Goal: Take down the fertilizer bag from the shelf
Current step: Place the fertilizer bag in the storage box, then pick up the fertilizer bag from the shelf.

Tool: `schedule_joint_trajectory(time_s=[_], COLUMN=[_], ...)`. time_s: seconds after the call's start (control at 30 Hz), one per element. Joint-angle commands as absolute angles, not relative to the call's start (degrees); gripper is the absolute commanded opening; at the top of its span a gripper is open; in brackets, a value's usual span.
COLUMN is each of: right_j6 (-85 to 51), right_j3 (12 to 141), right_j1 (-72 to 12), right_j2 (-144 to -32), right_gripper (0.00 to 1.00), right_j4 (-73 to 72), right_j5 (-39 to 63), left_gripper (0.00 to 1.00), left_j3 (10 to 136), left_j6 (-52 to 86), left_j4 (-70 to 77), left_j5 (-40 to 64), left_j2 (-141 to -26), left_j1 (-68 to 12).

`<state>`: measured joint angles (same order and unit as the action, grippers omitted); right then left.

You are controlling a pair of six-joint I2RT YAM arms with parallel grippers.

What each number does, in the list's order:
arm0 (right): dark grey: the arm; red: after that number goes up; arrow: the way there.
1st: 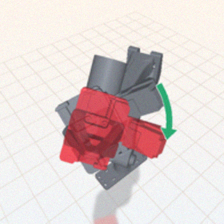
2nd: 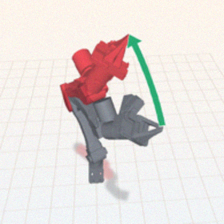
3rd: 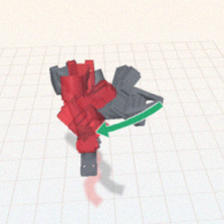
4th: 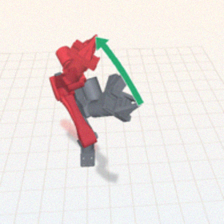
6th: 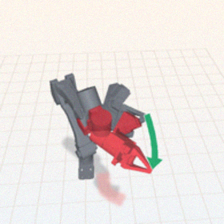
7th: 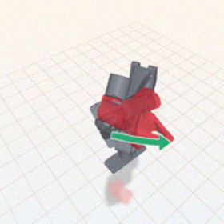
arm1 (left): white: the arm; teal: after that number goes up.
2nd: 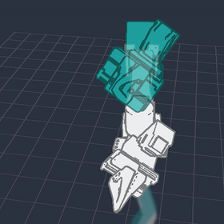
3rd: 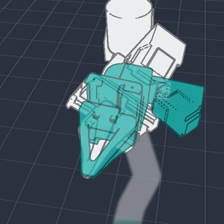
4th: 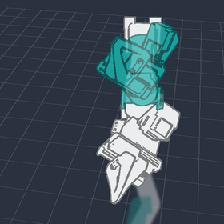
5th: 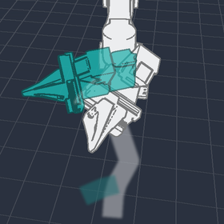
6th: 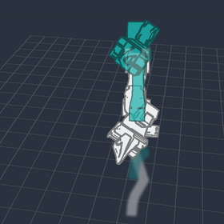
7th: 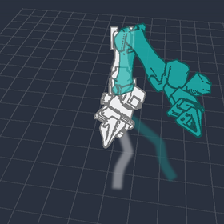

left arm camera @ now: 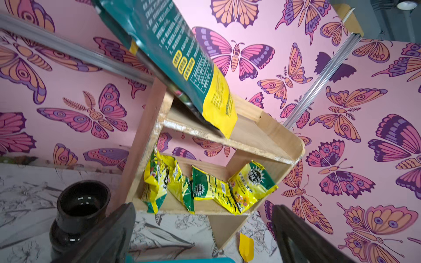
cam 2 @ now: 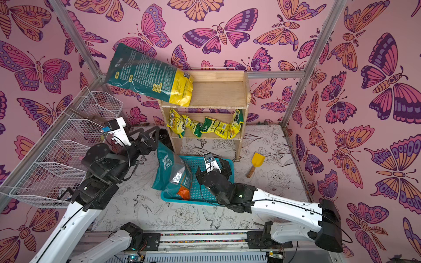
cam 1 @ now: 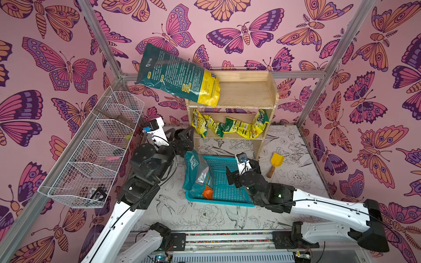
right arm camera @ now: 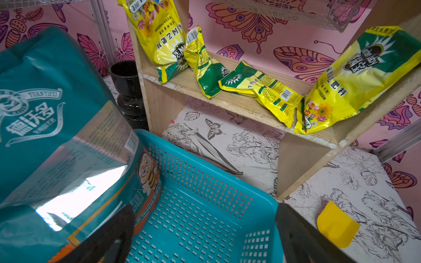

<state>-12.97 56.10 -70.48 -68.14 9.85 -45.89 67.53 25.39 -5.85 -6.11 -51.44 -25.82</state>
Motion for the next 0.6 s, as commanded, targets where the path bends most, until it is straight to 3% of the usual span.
schedule_joint_trajectory(time_s=[0.0,0.17,0.57], right_j6=[-11.92,-10.91,-10.7], right_j3=[59.2,60.48,60.38], right_j1=[-68.92,-68.27,-67.88], right_j2=[-67.96,-68.63,-69.78], right_gripper=[0.99,0.99,0.99], right_j4=[11.86,11.82,12.48], right_j5=[-44.52,-42.77,-42.23], left_gripper=[1.0,1.0,1.0], left_j3=[69.2,69.72,79.88], left_j6=[20.65,19.49,36.86], left_j4=[4.69,17.24,28.62], left_j5=[-11.36,-14.59,-3.37], left_j2=[-54.41,-58.85,-72.29], left_j1=[-25.42,-23.2,-9.53])
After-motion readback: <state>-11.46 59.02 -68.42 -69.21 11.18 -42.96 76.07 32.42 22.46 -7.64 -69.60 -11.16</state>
